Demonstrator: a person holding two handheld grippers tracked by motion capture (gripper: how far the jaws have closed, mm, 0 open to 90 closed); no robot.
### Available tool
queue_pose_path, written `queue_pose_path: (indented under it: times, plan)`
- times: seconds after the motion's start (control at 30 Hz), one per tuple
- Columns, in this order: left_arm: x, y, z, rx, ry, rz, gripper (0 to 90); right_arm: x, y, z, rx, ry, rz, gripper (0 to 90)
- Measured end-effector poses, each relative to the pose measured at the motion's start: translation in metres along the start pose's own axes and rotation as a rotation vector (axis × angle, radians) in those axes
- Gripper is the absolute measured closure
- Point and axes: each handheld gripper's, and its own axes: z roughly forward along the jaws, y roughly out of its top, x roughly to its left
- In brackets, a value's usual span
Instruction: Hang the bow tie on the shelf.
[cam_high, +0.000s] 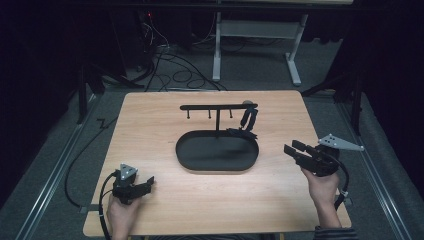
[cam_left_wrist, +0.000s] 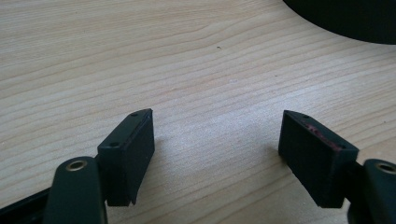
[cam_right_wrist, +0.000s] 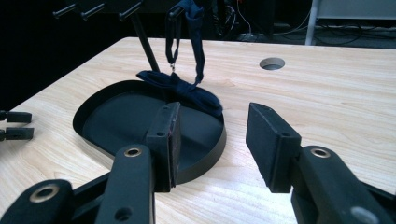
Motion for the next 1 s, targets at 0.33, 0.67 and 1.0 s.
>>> queue_pose_path:
  times: [0.33,0.67,1.0]
  plan:
    - [0.0,0.0,0.0,-0.001,0.001,0.001,27.3,0.003,-0.007,-0.003,-0.003,0.009,0.005,57.0]
    - [0.0,0.0,0.0,0.001,0.0,0.003,27.3,0.004,-0.014,0.0,0.011,0.017,0.011,57.0]
    - [0.0,0.0,0.0,0.001,0.0,0.003,27.3,0.009,-0.025,0.007,0.036,0.043,0.023,57.0]
